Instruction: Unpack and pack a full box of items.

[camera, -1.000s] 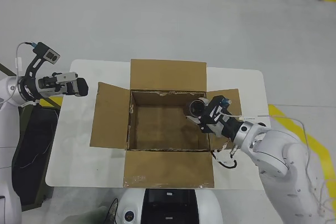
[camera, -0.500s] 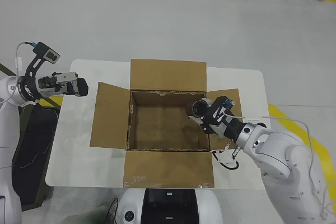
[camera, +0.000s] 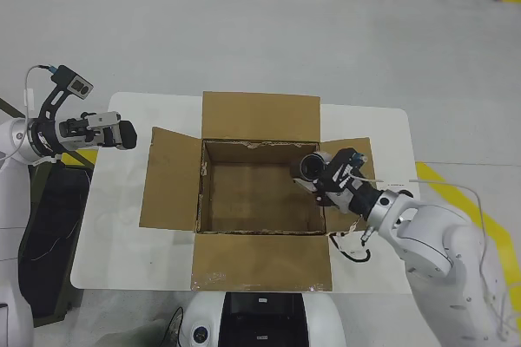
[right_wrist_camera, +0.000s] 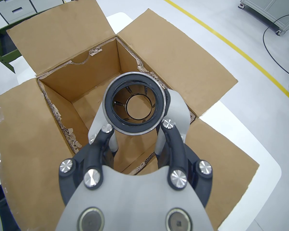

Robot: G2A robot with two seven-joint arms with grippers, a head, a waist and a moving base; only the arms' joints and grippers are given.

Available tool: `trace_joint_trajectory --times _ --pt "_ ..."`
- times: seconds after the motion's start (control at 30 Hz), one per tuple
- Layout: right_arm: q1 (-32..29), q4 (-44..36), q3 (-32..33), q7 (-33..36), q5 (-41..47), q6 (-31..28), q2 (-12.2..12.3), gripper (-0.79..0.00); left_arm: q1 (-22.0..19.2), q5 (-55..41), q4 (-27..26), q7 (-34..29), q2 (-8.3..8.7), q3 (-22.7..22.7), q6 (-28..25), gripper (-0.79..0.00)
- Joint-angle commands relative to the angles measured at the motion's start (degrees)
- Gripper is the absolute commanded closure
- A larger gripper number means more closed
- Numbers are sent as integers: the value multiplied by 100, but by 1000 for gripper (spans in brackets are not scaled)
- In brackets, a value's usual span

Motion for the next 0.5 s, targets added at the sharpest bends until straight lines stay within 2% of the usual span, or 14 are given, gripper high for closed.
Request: trace_joint_trajectory --times 0.0,0.2,0.47 --pt "-137 -68 248 -15 71 6 33 0 0 0 0 0 0 0 0 -785" --pt "-726 -431 1132 -18 253 -103 137 0 0 0 0 0 0 0 0 -785" --pt "-1659 -707 2400 -344 537 -103 217 0 0 0 0 0 0 0 0 -785"
